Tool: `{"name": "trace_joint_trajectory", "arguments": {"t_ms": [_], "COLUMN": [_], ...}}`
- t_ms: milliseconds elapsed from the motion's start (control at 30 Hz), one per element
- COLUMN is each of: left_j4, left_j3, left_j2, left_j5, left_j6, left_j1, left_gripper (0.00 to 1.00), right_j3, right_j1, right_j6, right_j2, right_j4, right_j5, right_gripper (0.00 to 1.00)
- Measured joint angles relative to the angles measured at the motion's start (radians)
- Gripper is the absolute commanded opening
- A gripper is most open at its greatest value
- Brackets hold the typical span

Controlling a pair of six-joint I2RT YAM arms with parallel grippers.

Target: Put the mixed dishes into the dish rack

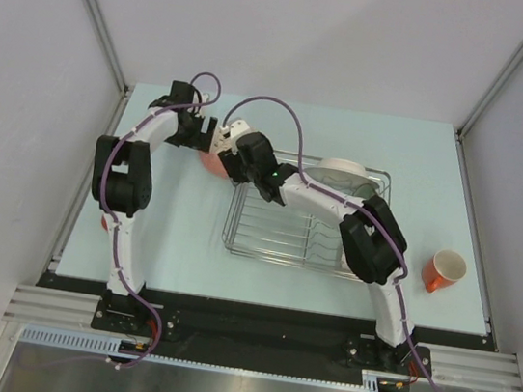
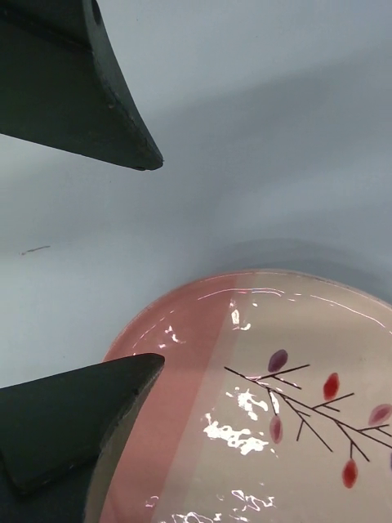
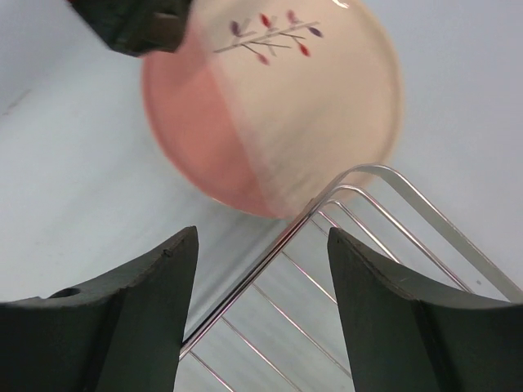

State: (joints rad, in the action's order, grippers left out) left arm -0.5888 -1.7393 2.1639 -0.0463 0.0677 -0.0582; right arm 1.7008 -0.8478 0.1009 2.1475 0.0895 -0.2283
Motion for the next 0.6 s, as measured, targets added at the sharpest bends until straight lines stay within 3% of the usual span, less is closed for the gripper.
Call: {"name": "trace_joint_trajectory", "arguments": {"t_ms": [200, 267, 600], "left_j4": [0.005, 0.014, 0.156], "left_j3": [0.014, 0.044, 0.214], "left_j2": [0.0, 0.0, -0.079], "left_j5": [0.015, 0.024, 0.044], "left_j6": [0.071, 0.104, 0.218], "left_j1": [0.001, 0.002, -0.002], "left_gripper": [1.0, 1.0, 1.0], "right_j3": [-0.052, -0.054, -0.03], "right_j1": [0.04, 0.042, 0.041], "right_j6": [0.004, 0.005, 0.007], "right_j2": [-0.038, -0.041, -0.043], "right_j4": [0.002, 0.01, 0.049], "right_j5": [-0.045, -0.069, -0.116], "right_gripper": [0.7, 0.74, 0.77]}}
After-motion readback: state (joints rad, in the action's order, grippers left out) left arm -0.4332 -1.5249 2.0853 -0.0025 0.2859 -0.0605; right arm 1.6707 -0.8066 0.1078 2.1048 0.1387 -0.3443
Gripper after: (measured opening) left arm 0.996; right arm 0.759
